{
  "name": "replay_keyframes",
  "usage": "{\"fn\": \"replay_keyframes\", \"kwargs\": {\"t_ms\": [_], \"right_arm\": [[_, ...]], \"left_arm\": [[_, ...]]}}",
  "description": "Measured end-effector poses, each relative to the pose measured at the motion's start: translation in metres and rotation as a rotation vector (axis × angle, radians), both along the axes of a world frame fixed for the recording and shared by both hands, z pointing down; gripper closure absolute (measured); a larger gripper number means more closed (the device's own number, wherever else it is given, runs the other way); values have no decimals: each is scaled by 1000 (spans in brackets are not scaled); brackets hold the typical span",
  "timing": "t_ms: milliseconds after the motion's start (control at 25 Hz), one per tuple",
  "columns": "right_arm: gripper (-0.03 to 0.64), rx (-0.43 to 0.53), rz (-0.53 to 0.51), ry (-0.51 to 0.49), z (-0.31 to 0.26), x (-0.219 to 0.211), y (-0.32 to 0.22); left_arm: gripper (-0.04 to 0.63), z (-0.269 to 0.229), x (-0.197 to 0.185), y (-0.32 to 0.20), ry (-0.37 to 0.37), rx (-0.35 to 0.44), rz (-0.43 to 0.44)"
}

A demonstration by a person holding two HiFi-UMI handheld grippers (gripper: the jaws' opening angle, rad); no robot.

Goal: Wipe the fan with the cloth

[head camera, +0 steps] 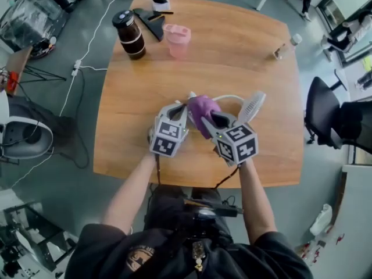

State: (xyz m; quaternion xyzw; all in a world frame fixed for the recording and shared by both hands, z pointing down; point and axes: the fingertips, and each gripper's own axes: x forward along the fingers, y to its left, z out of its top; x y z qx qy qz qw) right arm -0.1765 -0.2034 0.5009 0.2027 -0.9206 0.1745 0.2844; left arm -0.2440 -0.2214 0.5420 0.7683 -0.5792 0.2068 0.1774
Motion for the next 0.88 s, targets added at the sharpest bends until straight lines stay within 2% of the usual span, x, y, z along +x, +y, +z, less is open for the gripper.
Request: {"fn": "replay_keyframes", "kwargs": {"t_ms": [80, 200, 320, 440, 640, 880], "right_arm": [[537, -33, -12, 22, 7, -5, -11], [537, -66, -30, 46, 18, -24, -29], [537, -80, -3, 52, 23, -44, -57], [537, -64, 26, 66, 20, -47, -69], [537, -58, 11, 26, 22, -17, -23], [537, -187, 2, 70, 69, 21, 41]], "left_arm": [[594, 1, 6, 5, -13, -6, 14], [594, 4, 9, 11, 17, -27, 17], [594, 4, 9, 11, 29, -36, 8], [594, 2, 7, 8, 22, -25, -10], [594, 5, 6, 8, 28, -36, -34], [594, 7, 6, 7, 17, -35, -36]]}}
